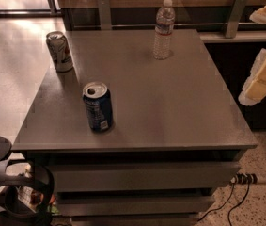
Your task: Move water bottle near pepsi can
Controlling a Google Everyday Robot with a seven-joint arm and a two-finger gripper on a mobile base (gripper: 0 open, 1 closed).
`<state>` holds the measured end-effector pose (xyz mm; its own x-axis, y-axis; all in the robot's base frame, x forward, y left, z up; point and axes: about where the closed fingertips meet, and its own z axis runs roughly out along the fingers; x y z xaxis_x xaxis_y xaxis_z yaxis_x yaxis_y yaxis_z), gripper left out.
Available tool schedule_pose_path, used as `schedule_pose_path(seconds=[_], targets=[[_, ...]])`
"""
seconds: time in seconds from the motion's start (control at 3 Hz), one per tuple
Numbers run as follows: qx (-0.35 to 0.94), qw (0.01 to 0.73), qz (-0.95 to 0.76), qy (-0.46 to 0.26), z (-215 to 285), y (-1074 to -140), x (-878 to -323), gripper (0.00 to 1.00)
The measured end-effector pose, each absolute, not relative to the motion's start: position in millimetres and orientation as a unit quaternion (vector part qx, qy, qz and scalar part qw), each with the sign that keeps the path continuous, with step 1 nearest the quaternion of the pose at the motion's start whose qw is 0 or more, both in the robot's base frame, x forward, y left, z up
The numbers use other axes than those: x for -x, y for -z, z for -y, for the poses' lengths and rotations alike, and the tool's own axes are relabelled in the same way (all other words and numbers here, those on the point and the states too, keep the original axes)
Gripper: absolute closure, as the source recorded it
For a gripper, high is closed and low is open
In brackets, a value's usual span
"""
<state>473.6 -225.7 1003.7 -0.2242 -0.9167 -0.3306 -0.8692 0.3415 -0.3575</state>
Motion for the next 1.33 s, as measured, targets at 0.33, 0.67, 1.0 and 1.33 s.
schedule_pose_path(seconds=[0.33, 0.67, 1.0, 1.33], targets=[[0.532, 0.313, -0.786, 0.036, 240, -1006, -495, 0.0], [0.484, 0.398, -0.779, 0.018, 256, -1011, -520, 0.0], [0.424, 0.5, -0.754, -0.034, 255, -1013, -576, 0.0], [0.393, 0.542, -0.739, -0.07, 251, -1010, -608, 0.0]])
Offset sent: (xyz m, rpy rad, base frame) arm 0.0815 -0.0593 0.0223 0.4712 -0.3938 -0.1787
